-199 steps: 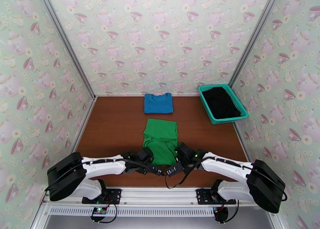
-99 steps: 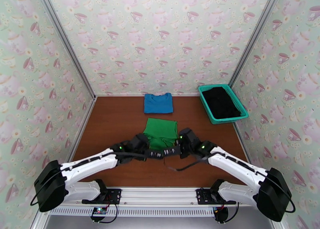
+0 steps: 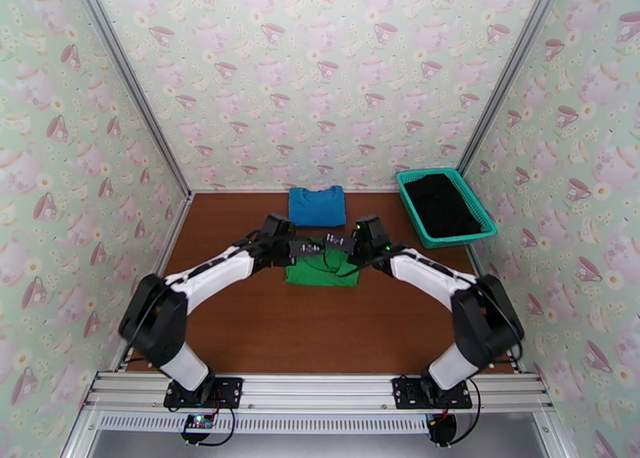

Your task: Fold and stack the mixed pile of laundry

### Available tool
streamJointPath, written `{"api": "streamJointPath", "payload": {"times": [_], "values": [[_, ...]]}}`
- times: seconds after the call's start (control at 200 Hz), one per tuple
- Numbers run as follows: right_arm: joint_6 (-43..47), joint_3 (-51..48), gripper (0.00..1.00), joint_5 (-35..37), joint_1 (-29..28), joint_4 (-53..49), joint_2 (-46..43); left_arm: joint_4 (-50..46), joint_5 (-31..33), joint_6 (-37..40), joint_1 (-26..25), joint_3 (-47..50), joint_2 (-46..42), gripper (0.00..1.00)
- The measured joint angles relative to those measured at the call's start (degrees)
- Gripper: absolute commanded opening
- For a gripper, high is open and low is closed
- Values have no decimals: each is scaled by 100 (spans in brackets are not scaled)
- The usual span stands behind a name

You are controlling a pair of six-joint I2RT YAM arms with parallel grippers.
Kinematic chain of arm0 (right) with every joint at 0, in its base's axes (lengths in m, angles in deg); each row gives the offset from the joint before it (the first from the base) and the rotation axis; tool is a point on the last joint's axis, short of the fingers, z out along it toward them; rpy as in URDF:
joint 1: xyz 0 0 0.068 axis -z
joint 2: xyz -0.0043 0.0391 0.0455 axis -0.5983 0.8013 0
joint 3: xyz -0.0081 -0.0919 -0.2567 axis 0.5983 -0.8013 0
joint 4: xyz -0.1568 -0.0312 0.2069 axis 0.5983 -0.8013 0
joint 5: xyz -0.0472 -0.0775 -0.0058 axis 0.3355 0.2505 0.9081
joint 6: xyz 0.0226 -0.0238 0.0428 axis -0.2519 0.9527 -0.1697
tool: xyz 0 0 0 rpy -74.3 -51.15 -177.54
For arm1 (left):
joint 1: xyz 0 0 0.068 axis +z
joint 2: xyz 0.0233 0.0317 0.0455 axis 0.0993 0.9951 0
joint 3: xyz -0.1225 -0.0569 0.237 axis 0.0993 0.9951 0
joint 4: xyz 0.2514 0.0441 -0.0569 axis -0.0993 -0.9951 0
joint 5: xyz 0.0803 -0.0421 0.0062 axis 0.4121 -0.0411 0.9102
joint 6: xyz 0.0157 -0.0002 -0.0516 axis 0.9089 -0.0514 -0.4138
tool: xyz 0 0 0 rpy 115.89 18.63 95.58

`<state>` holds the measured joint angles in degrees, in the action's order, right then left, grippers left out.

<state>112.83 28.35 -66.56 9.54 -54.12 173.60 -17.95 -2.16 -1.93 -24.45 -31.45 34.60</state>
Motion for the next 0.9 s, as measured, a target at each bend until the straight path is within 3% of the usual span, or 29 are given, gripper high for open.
{"api": "streamJointPath", "payload": {"times": [0.095, 0.17, 0.326, 0.441, 0.516, 0.631, 0.681, 0.766, 0.841, 0.902], "values": [[-122, 229, 0, 22, 59, 74, 402, 44, -50, 44, 94, -273, 431, 0], [-203, 404, 0, 28, 83, 85, 693, 44, -74, 61, 140, -459, 737, 6], [-319, 686, 1, 55, 140, 72, 1139, 24, -70, 101, 229, -691, 1137, 44], [-470, 887, 44, 166, 142, 48, 1333, 153, -20, 103, 243, -691, 1241, 54], [-664, 1043, 65, 337, 162, 33, 1386, 481, 162, -20, 243, -691, 1314, 62], [-1213, 1283, 83, 605, 249, 11, 1375, 1130, 599, -306, 247, -686, 1397, 69], [-1727, 1447, 82, 833, 315, -146, 1360, 1460, 850, -420, 247, -684, 1399, 71], [-2588, 2120, 71, 1196, 431, -946, 1360, 2142, 1408, -702, 243, -664, 1392, 81], [-3215, 2653, 71, 1259, 514, -1440, 1235, 2653, 2033, -1064, 225, -546, 1283, 93], [-3676, 2583, 71, 1202, 553, -1567, 898, 2745, 2636, -1554, 197, -476, 1067, 94]]}}
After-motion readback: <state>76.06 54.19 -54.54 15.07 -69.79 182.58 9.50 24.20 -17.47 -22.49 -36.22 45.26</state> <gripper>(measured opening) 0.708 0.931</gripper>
